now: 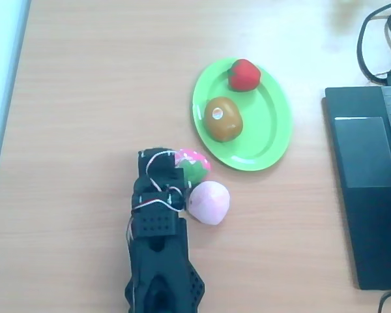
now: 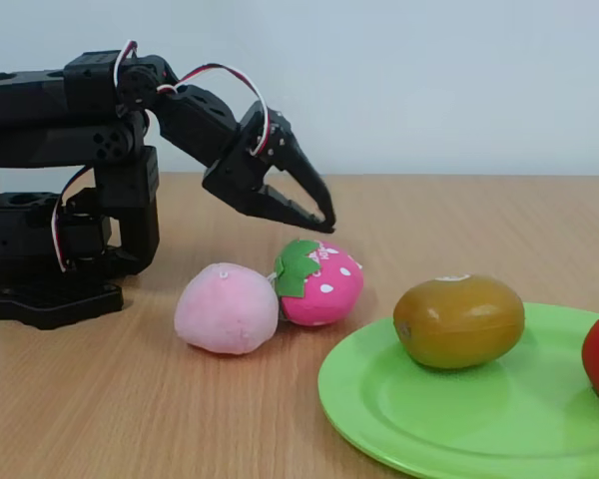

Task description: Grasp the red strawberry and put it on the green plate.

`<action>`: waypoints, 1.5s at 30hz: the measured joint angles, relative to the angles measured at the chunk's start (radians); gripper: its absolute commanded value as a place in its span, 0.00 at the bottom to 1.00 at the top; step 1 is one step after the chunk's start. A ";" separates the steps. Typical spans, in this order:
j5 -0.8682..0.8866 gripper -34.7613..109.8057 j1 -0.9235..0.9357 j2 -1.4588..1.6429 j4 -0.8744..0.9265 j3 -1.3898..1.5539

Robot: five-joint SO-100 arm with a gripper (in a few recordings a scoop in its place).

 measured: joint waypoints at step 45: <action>-0.002 0.18 -0.009 0.043 0.328 -0.044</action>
